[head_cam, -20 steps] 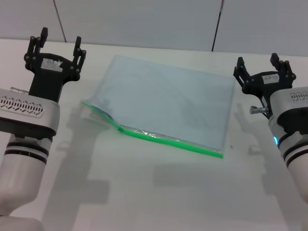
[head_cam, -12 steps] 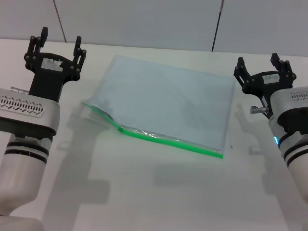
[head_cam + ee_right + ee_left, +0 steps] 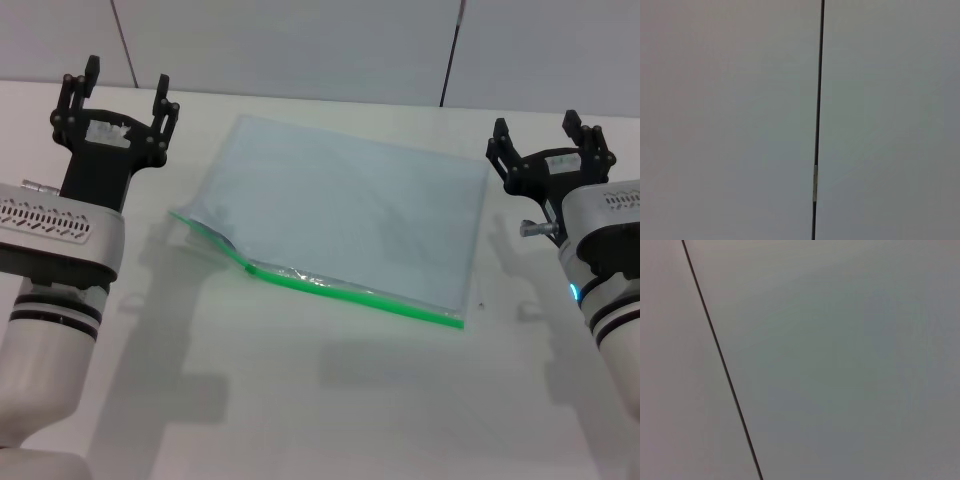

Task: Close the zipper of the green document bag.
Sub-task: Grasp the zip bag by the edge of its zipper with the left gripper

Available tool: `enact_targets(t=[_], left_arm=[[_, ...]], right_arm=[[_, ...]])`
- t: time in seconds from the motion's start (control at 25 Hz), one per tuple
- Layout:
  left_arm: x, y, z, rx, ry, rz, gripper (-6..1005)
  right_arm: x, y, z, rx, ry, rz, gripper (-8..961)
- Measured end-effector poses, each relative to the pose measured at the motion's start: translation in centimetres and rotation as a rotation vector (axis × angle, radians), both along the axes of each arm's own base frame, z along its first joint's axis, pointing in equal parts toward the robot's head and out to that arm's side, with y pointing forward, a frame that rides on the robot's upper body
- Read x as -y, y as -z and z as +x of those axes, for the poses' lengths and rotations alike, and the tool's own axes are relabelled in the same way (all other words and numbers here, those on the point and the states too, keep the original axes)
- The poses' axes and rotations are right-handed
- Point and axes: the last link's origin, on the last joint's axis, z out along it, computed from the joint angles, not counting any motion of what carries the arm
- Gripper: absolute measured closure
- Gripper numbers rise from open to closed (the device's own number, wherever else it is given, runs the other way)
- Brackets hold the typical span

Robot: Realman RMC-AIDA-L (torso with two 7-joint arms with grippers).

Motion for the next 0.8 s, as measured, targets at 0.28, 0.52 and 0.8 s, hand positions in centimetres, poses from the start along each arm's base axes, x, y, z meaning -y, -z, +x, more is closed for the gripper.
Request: enact_targets(t=[0.28,0.52,0.8], left_arm=[[0.1,-0.1,-0.2,0.015,-0.015,0.007,277],[0.0,-0.6,-1.4,0.151,-0.039,-0.001,277],[0.4,-1.6,-3.3,0.228,-0.069,0.011,278]], right_arm=[[0.0,0.1,0.0,0.001,0.000,-0.004,118],[-0.1,0.1,0.0,0.004,0.000,-0.007,119],[-0.1,0.1,0.1,0.006,0.002,-0.007,119]])
